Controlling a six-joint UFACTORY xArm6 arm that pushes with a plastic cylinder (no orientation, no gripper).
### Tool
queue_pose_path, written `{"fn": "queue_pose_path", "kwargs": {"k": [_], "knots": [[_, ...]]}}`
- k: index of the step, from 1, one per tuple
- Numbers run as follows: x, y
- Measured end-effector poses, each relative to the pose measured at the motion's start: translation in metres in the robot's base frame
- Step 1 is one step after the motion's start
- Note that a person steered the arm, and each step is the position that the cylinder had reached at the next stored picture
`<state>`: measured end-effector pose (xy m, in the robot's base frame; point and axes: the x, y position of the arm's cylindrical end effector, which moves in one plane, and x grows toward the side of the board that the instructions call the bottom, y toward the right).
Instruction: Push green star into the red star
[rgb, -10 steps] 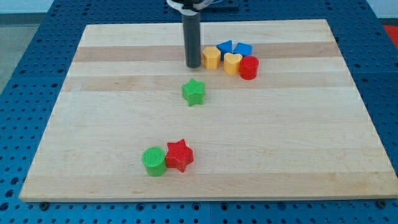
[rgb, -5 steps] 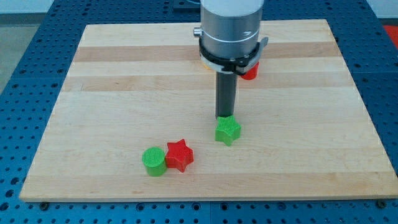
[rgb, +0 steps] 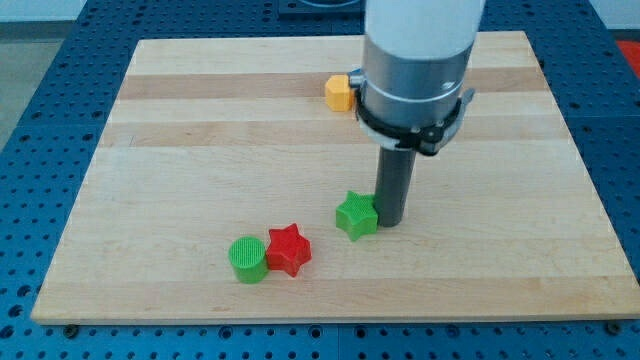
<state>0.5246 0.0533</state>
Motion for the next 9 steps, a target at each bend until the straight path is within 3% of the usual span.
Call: {"fn": "queue_pose_path", "kwargs": {"k": [2,4,8,9], "knots": [[-0.041,0.001],[-0.005,-0.055],[0.004,-0.067],[-0.002,-0.044]]}}
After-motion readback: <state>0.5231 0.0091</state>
